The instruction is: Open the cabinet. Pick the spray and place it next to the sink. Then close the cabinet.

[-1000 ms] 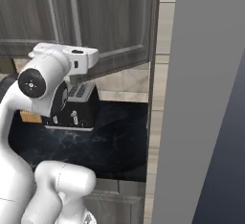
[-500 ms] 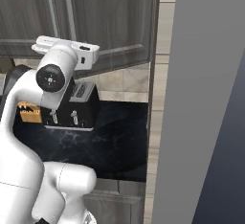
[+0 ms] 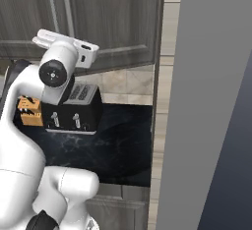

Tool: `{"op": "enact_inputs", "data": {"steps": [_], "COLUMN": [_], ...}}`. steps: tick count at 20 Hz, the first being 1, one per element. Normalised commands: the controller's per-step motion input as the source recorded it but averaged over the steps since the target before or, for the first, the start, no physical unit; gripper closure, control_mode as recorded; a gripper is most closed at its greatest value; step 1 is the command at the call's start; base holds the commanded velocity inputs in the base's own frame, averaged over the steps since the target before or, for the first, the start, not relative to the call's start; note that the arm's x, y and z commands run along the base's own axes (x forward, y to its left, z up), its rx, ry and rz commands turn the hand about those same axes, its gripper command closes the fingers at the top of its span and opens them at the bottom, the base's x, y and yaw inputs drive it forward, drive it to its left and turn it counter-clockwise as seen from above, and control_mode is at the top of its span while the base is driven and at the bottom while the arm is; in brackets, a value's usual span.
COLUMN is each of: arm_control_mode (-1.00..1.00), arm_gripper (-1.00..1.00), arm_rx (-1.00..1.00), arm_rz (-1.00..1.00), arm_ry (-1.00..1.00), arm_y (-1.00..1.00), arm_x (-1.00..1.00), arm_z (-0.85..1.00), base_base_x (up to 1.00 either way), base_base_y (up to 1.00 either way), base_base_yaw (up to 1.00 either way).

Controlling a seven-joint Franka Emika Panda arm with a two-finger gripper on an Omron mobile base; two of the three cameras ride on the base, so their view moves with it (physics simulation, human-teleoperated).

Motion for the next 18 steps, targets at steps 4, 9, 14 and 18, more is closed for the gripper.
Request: {"op": "enact_inputs", "data": {"steps": [4, 9, 14, 18], "arm_control_mode": [-1.0, -1.0, -1.0, -1.0], "arm_gripper": [-1.0, -1.0, -1.0, -1.0], "arm_rx": [0.24, 0.22, 0.25, 0.27], "arm_rz": [0.0, 0.0, -0.01, -0.01], "arm_ry": [0.03, 0.0, 0.0, 0.0], "arm_y": [-0.1, -0.06, -0.09, -0.2], "arm_x": [0.4, 0.46, 0.61, 0.59], "arm_z": [0.0, -0.02, 0.0, 0.0], "base_base_x": [0.0, 0.0, 0.0, 0.0], "base_base_y": [0.0, 0.0, 0.0, 0.0], "base_base_yaw": [0.0, 0.0, 0.0, 0.0]}}
